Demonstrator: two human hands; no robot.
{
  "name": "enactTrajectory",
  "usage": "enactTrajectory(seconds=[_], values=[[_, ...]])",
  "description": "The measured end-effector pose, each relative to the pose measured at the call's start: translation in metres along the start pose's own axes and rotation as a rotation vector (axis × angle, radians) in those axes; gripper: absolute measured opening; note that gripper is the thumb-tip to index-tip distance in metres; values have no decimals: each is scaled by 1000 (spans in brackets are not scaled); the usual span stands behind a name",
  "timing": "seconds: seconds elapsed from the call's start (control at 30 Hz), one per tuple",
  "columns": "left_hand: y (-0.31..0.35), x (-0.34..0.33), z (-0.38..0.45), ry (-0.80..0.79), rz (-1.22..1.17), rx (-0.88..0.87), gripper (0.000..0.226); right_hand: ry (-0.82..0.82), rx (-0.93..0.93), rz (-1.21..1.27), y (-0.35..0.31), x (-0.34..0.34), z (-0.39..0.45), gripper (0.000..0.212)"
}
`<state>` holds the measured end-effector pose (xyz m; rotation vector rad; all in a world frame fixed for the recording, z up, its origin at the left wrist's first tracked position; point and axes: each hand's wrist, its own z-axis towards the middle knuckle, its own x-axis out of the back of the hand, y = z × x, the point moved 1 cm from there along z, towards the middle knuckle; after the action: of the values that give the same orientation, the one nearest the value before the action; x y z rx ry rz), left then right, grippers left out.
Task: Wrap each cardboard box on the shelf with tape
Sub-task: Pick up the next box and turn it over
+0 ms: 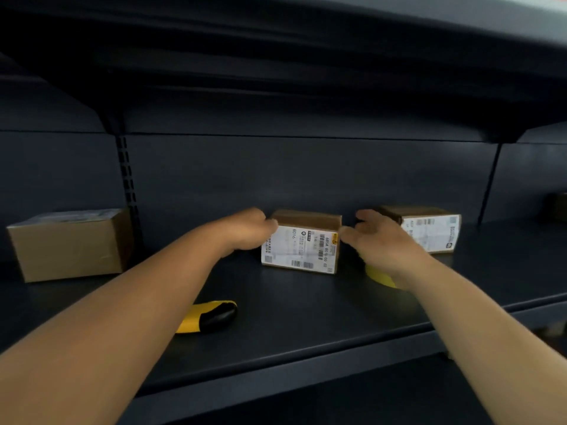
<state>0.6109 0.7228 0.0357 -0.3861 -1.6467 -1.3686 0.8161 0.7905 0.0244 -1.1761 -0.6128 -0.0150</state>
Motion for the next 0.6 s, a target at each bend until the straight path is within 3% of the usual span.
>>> enactTrajectory(seconds=[0.13,0.33,0.5,0.6], values=[[-1,-4,1,-45,-322,133,48,-1,-93,84,-7,-26,19,48],[-6,10,-14,-21,-781,187,29,46,-29,323,-12,-37,37,47],[-28,15,-23,105,-879,20,75,-32,51,412,-15,-37,44,30],[-38,19,-29,102,-825,-86,110,-86,48,526,-18,-37,45,12]])
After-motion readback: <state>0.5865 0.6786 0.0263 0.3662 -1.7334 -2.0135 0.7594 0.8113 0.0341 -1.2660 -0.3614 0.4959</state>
